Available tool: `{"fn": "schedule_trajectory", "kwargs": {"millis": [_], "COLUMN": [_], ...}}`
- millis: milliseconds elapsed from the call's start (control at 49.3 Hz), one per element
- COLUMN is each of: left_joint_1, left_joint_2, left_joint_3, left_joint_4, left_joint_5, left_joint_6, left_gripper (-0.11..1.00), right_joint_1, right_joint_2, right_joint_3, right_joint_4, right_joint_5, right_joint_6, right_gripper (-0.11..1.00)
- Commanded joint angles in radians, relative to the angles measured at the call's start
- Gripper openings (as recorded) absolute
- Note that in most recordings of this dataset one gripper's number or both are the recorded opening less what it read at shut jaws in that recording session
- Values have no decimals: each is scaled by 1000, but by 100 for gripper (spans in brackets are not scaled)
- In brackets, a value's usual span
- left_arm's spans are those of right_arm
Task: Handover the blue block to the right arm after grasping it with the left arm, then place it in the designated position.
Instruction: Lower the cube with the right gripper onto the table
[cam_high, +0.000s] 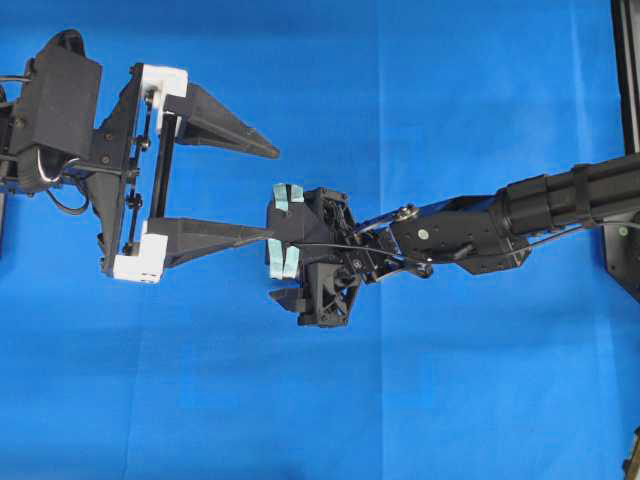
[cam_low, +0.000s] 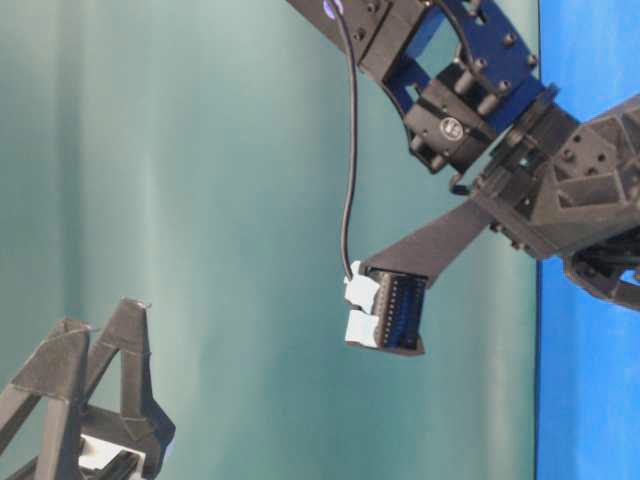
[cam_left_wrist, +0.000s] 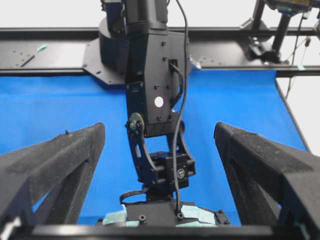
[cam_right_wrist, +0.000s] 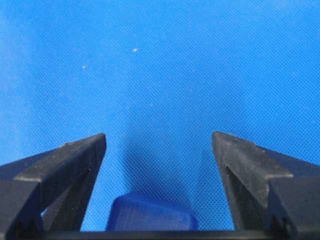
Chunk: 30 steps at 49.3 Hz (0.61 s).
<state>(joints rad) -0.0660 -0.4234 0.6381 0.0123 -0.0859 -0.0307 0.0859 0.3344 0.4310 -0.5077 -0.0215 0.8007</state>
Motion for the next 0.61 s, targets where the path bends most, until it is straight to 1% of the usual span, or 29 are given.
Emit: {"fn": "schedule_trajectory", "kwargs": {"millis": [0,122,264,406,588], "left_joint_1": [3,3,3,3,3], "left_joint_2": [-38,-38,-38,-38,-38], "left_joint_3": [-12,-12,-12,-12,-12], "left_joint_4": [2,3,2,2,2], "left_joint_5": [-5,-5,-5,-5,-5], "left_joint_6": [2,2,2,2,2], "left_gripper": [93,93,93,93,93], "right_joint_1": [-2,-2,0,0,0], "right_joint_2": [-38,-81,-155,-255,-393], "right_joint_3": [-15,-8,11,38,89], "right_joint_4": [-2,-2,-2,-3,-5], "right_joint_5": [-3,17,84,153,210], "right_joint_6": [-2,-2,-3,-5,-6], "right_gripper": [84,84,85,84,84]}}
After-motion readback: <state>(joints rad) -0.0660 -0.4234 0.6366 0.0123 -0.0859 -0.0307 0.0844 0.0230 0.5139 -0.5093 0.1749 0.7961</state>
